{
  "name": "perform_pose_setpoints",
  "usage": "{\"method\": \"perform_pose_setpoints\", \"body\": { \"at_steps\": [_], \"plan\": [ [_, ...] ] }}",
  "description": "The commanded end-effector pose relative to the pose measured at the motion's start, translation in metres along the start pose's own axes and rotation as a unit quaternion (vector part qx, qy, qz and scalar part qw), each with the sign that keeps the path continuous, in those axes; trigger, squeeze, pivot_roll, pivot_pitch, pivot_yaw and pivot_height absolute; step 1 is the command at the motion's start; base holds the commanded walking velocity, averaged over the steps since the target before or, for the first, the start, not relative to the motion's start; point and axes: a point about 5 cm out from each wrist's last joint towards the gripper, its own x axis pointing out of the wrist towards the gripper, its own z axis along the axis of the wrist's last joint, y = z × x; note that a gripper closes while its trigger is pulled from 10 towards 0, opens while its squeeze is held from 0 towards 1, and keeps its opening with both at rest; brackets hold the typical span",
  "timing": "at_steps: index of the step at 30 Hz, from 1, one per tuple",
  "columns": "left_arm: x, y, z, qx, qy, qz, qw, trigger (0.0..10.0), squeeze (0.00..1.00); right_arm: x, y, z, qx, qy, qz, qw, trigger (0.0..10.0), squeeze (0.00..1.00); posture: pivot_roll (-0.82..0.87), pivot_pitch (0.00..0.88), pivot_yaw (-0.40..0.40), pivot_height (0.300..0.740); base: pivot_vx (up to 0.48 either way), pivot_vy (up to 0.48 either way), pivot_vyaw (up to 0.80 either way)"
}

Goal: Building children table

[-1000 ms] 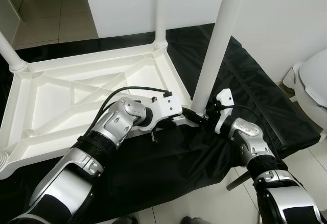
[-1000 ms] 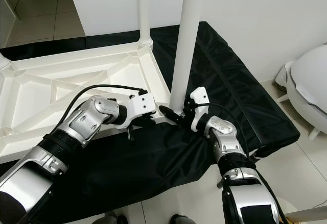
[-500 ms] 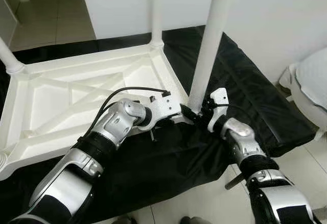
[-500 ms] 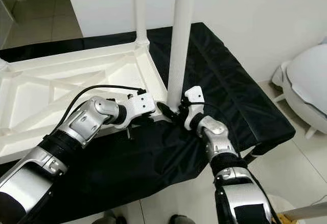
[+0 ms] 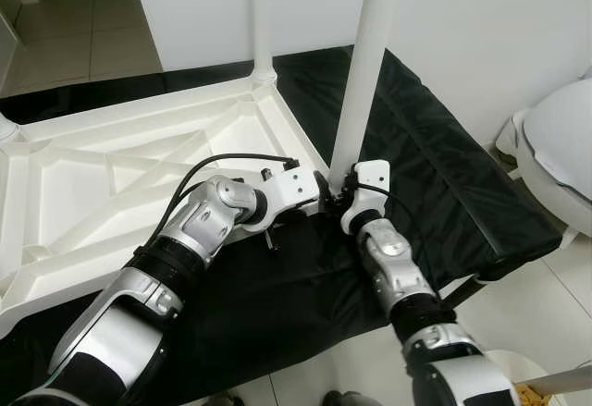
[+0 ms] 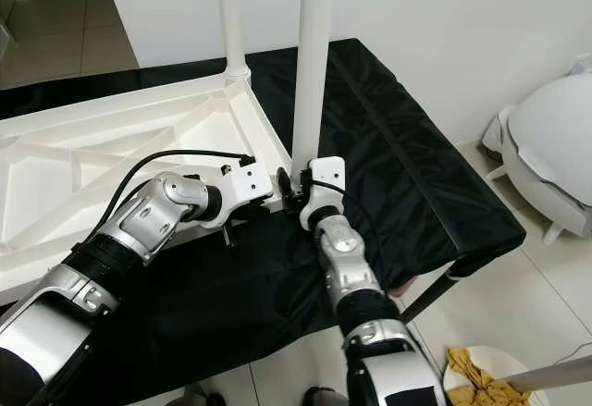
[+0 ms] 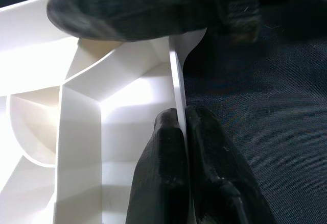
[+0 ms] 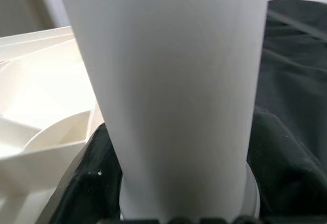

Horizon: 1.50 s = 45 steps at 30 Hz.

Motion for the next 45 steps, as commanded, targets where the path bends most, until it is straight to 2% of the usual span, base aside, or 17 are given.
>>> {"method": "perform_pose_setpoints", "body": {
  "at_steps": [1,5,6,13,14,21,22,23,24,32,39,45],
  "plan": [
    [0.001,-0.004,-0.004,0.011,0.015,-0.023,1.000,10.0,0.00,-0.007,-0.018,-0.015,0.031,0.040,-0.094,0.994,0.0,0.00,-0.04,0.091,0.034,0.740,0.000,0.000,0.00],
    [0.002,-0.005,-0.005,0.013,0.018,-0.022,1.000,10.0,0.00,-0.008,-0.010,-0.016,0.027,0.043,-0.085,0.995,0.0,0.00,-0.04,0.092,0.036,0.740,0.000,0.000,0.00],
    [0.002,-0.004,-0.005,0.015,0.019,-0.022,0.999,10.0,0.00,-0.009,-0.012,-0.015,0.022,0.043,-0.086,0.995,10.0,0.00,-0.04,0.091,0.036,0.740,0.000,0.000,0.00],
    [0.001,-0.003,-0.004,0.015,0.016,-0.020,1.000,10.0,0.00,-0.008,-0.026,-0.013,0.006,0.044,-0.093,0.995,10.0,0.00,-0.04,0.091,0.036,0.740,0.000,0.000,0.00],
    [0.001,-0.004,-0.004,0.013,0.013,-0.022,1.000,10.0,1.00,-0.008,-0.028,-0.012,0.003,0.045,-0.097,0.994,10.0,0.00,-0.04,0.090,0.037,0.740,0.000,0.000,0.00],
    [-0.001,-0.005,-0.002,0.022,0.010,-0.025,0.999,10.0,1.00,-0.007,-0.029,-0.008,0.002,0.034,-0.093,0.995,10.0,0.00,-0.04,0.089,0.035,0.740,0.000,0.000,0.00],
    [-0.001,-0.004,-0.002,0.021,0.010,-0.024,0.999,10.0,0.64,-0.007,-0.028,-0.007,0.003,0.031,-0.090,0.995,10.0,0.00,-0.04,0.088,0.036,0.740,0.000,0.000,0.00],
    [-0.001,-0.004,-0.002,0.020,0.010,-0.024,0.999,10.0,0.64,-0.007,-0.027,-0.007,0.004,0.030,-0.087,0.996,10.0,0.00,-0.04,0.088,0.036,0.740,0.000,0.000,0.00],
    [-0.002,-0.003,-0.001,0.020,0.009,-0.024,0.999,10.0,0.00,-0.007,-0.026,-0.006,0.005,0.026,-0.082,0.996,10.0,0.00,-0.04,0.087,0.035,0.740,0.000,0.000,0.00],
    [-0.006,-0.001,0.003,0.020,-0.006,-0.021,1.000,10.0,0.00,-0.007,-0.022,-0.002,0.010,0.014,-0.046,0.999,10.0,0.00,-0.04,0.085,0.034,0.740,0.000,0.000,0.00],
    [-0.001,-0.003,0.002,0.008,-0.007,-0.017,1.000,10.0,0.00,-0.007,-0.024,0.002,0.011,0.005,-0.031,0.999,10.0,0.00,-0.04,0.082,0.030,0.740,0.000,0.000,0.00],
    [0.002,-0.003,0.004,-0.030,-0.027,0.001,0.999,10.0,0.00,-0.010,-0.024,0.002,0.009,0.001,-0.017,1.000,10.0,0.00,-0.05,0.088,0.032,0.740,0.000,0.000,0.00]
  ]
}}
